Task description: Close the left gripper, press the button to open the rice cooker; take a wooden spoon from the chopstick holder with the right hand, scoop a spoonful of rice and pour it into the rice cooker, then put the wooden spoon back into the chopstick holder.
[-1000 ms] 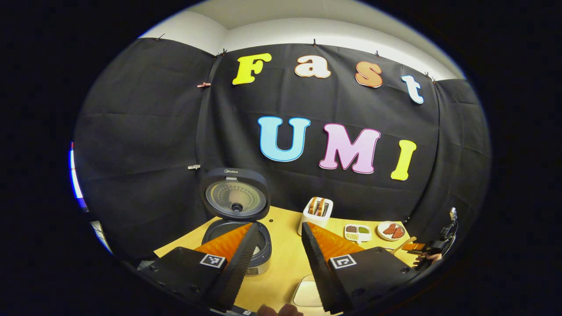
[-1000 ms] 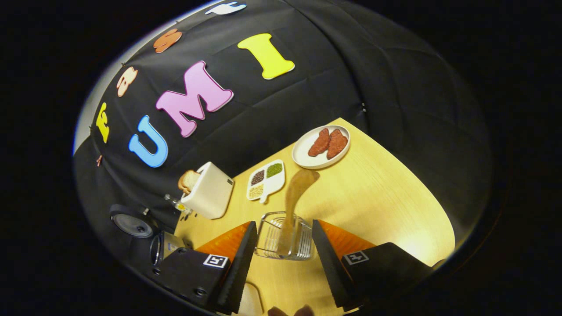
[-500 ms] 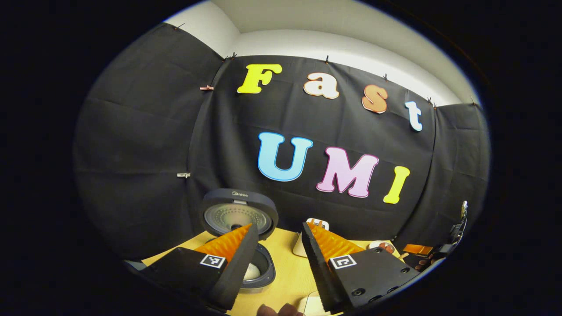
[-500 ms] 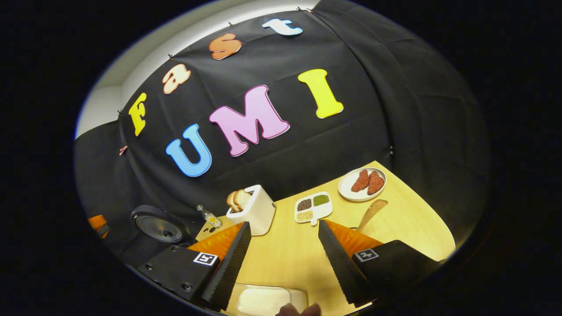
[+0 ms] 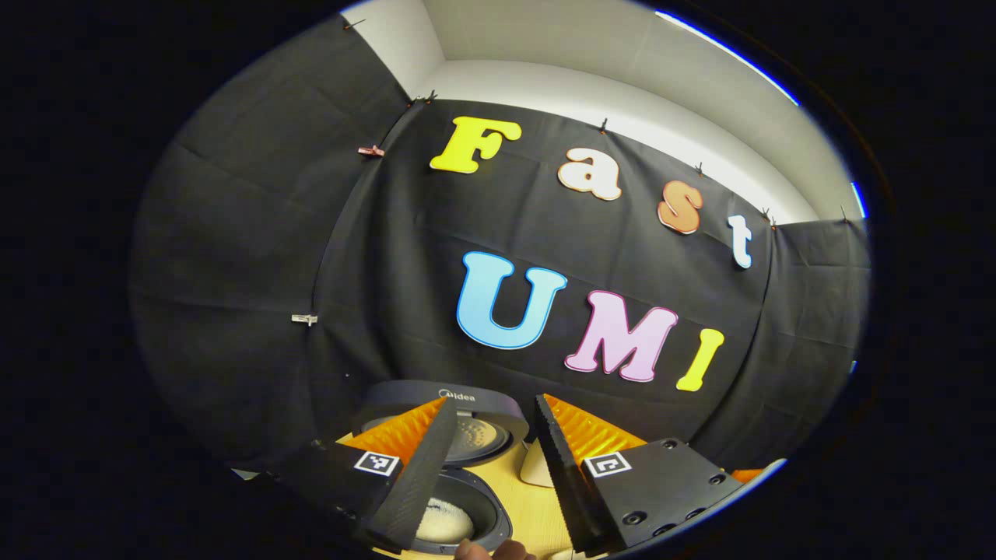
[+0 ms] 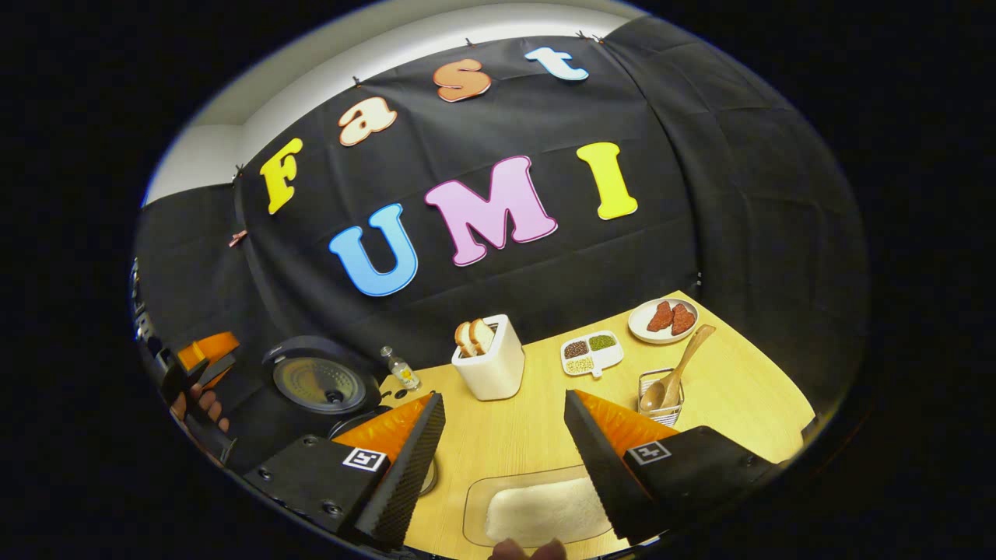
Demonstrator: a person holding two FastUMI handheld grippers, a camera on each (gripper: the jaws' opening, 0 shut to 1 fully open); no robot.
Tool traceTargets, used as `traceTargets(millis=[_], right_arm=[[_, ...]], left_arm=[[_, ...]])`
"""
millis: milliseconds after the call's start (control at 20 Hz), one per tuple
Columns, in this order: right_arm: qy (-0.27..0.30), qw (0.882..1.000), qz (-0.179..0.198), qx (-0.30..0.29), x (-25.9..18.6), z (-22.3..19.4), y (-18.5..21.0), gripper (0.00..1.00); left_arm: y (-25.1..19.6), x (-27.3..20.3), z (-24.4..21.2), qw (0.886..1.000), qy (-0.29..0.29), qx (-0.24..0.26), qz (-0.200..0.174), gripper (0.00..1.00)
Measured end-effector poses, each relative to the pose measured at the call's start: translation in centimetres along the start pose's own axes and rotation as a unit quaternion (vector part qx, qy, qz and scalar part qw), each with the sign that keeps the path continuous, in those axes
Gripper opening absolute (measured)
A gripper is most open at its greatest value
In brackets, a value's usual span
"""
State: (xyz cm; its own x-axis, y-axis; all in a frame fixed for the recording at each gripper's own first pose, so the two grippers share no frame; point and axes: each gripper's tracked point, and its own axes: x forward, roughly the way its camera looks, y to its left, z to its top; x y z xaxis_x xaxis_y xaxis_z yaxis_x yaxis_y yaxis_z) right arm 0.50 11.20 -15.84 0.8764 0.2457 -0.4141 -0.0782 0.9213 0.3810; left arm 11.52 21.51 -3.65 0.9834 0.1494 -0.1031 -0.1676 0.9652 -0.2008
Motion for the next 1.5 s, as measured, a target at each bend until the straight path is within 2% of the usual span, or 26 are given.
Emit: traceTargets(millis=[150, 500, 650, 750, 800, 1000, 1200, 1450, 1500], right_arm=[[0.014, 0.999, -0.003, -0.030, -2.1, -1.4, 1.4, 0.97], [0.040, 0.999, -0.012, -0.032, -3.9, -3.3, 1.8, 0.96], [0.041, 0.998, -0.012, -0.035, -4.0, -3.2, 2.1, 0.96], [0.043, 0.998, -0.007, -0.041, -3.9, -3.3, 2.6, 0.97], [0.045, 0.998, -0.004, -0.042, -3.9, -3.4, 2.8, 0.97], [0.055, 0.998, 0.009, -0.042, -3.3, -4.1, 4.1, 0.97], [0.063, 0.997, 0.027, -0.044, -2.6, -4.7, 5.6, 0.97], [0.072, 0.996, 0.036, -0.048, -2.5, -5.6, 6.0, 0.97], [0.075, 0.996, 0.036, -0.045, -2.6, -5.9, 5.9, 0.97]], left_arm=[[0.6, 3.8, 0.6, 1.000, -0.011, -0.012, 0.006, 0.71], [2.7, 9.7, 0.1, 1.000, -0.008, -0.025, 0.011, 0.71], [3.1, 11.6, -1.5, 0.998, 0.029, -0.053, 0.004, 0.71], [3.6, 11.7, -1.8, 0.999, 0.040, -0.036, 0.009, 0.73], [3.5, 11.1, -2.3, 0.998, 0.046, -0.031, 0.007, 0.69], [2.6, 8.3, -4.0, 0.998, 0.066, -0.012, 0.005, 0.70], [1.9, 3.8, -7.6, 0.995, 0.090, 0.028, 0.027, 0.72], [2.1, -0.2, -12.0, 0.992, 0.103, 0.059, 0.049, 0.69], [2.2, -0.8, -12.8, 0.991, 0.108, 0.061, 0.053, 0.72]])
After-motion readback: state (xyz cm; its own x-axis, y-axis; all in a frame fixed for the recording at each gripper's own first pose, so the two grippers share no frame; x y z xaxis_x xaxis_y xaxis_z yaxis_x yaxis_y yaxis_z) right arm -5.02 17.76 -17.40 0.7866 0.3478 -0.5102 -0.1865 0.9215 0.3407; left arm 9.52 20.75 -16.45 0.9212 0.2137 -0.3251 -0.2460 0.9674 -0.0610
